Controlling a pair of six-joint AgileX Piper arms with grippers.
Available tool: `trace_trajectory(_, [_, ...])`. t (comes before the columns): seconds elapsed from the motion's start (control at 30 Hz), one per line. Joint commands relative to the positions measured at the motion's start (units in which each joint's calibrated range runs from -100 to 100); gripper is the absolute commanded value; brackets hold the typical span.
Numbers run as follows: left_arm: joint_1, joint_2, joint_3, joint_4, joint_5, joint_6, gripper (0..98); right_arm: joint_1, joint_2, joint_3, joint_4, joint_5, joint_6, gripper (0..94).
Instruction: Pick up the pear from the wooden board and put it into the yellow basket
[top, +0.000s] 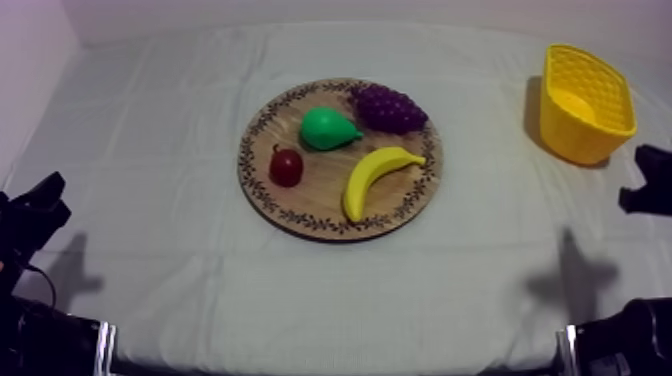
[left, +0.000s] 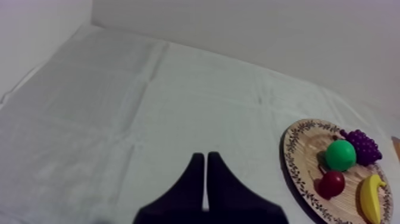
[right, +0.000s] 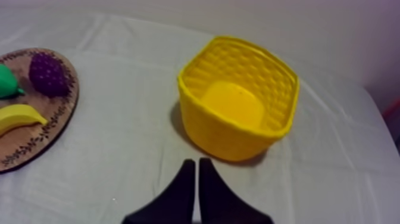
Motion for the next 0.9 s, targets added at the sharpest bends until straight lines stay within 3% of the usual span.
trace_trajectory(0.0, [-0.01,0.00,0.03,0.00,-0.01,-0.01,0.1,-0.43,7.87,-14.26,-1.91,4.06,1.49,0.4])
trace_trajectory(0.33, [-0.01,0.00,0.03,0.00,-0.01,-0.01,0.1,-2.92,29.64,-47.21,-9.53,19.77,7.66,0.4])
trace_trajectory(0.87, [-0.01,0.00,0.03,0.00,-0.01,-0.01,0.1,-9.19,58.76,-78.96,-15.52,34.27,14.21,0.5])
